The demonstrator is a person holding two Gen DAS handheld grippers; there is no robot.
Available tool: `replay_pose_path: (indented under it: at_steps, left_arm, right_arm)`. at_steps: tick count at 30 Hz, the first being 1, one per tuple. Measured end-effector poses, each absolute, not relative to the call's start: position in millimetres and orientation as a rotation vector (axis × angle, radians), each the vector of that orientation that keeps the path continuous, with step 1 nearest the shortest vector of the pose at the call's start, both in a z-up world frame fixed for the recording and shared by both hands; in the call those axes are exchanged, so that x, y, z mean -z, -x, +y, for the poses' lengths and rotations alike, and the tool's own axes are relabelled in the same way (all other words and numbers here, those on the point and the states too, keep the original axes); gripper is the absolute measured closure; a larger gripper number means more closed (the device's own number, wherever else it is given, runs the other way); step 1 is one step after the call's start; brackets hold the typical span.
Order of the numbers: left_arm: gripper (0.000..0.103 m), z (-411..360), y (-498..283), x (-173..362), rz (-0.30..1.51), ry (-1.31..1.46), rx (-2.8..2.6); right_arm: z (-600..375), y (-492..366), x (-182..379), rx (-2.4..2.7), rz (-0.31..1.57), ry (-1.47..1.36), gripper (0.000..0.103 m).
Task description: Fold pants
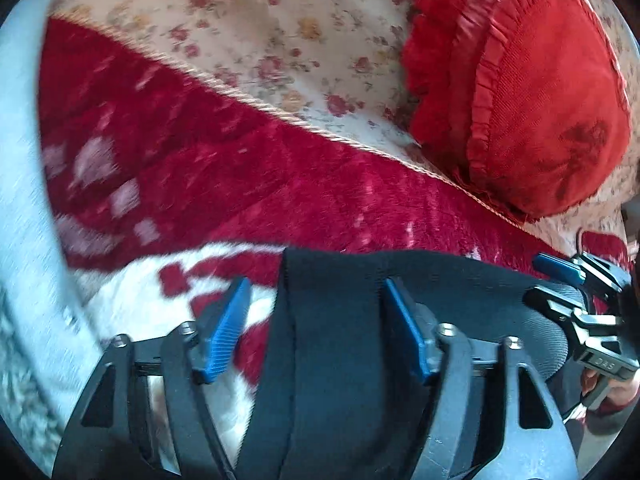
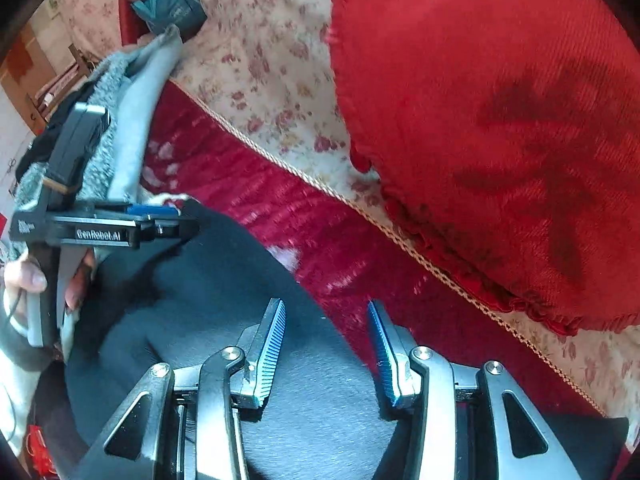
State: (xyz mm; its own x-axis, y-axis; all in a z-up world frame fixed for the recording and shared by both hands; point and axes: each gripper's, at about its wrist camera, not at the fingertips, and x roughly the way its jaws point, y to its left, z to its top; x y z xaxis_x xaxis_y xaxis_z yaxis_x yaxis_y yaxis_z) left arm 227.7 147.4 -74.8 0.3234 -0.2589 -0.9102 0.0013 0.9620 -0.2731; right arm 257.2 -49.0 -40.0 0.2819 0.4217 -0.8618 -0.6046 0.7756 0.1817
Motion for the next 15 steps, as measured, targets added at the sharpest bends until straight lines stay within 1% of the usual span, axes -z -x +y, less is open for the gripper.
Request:
replay_pose_path:
  at_steps: [3, 4, 5, 6, 7, 8, 9, 11, 15]
  left_arm:
    - [0.027, 132, -231, 75, 1.238, 0.181, 0.223]
    - [0.032, 125, -231, 75, 1.234, 0.148, 0.234]
    - [0.043, 121, -230, 74, 1.228, 0.118, 0.232]
    - [0.050, 118, -231, 74, 1.225, 0.091, 0.227]
    - [0.067, 116, -231, 73, 1.224, 0.093, 0.241]
    - [0.077, 118, -230, 71, 1.231, 0.126, 0.261]
    - [0.080, 120, -230, 68, 1.233, 0.151, 0.270]
    - [0.086, 124, -223, 57, 1.201, 0.171, 0.275]
    - [0.087, 133, -197, 14, 1.084, 0.191, 0.292]
  right_arm:
    - [-47, -264, 54, -0.716, 1.133, 0.184, 0.061]
    - [-46, -265, 59, -0.729, 1.153, 0.179, 0.061]
    - [-45, -265, 61, -0.739, 1.163, 0.175, 0.061]
    - [-44, -264, 63, -0.746, 1.159, 0.173, 0.066]
    - [-44, -261, 63, -0.755, 1.136, 0.171, 0.070]
    - [-43, -259, 62, -0.771, 1.123, 0.166, 0.086]
    - [-41, -254, 59, -0.789, 1.109, 0.159, 0.094]
    - [-37, -241, 46, -0.781, 1.038, 0.207, 0.097]
    - [-43, -218, 3, -0.799, 0.915, 0.173, 0.098]
